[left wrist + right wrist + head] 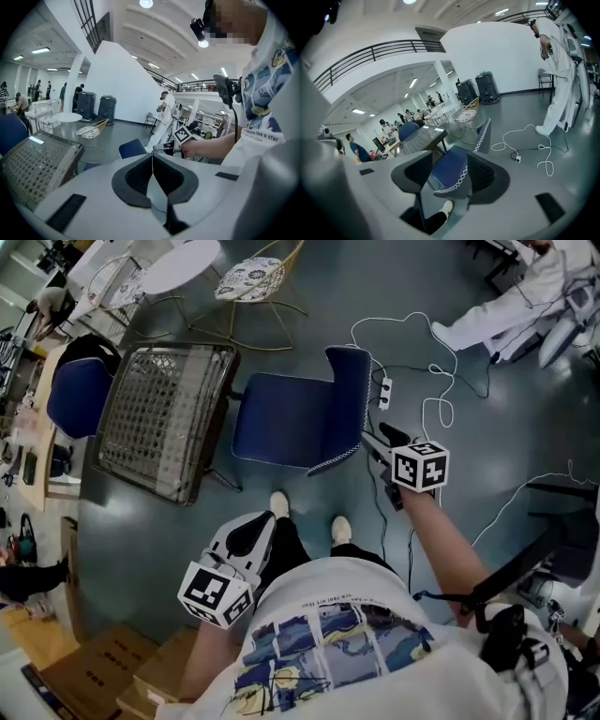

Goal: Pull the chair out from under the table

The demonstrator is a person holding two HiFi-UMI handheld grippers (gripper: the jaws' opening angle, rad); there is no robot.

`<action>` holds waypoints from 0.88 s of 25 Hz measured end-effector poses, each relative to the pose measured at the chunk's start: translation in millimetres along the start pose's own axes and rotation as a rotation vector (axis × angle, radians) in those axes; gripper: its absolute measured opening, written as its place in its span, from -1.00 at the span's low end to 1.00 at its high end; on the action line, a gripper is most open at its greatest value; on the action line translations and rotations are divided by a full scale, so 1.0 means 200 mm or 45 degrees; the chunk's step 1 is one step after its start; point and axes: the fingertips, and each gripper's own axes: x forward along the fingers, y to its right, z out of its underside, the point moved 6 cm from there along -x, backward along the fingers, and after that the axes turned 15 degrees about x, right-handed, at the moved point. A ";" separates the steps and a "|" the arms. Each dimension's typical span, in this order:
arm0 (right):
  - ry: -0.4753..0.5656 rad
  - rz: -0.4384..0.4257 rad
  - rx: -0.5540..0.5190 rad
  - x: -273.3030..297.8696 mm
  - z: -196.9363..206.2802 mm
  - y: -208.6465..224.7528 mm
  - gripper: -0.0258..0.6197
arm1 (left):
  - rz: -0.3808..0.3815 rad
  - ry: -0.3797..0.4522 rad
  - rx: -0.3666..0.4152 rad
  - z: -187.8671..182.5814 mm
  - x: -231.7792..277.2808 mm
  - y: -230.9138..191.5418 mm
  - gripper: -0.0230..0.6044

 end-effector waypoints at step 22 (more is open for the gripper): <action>-0.144 0.477 0.188 0.70 -0.12 0.46 -0.25 | 0.296 -0.078 0.157 -0.11 0.18 -0.89 -0.89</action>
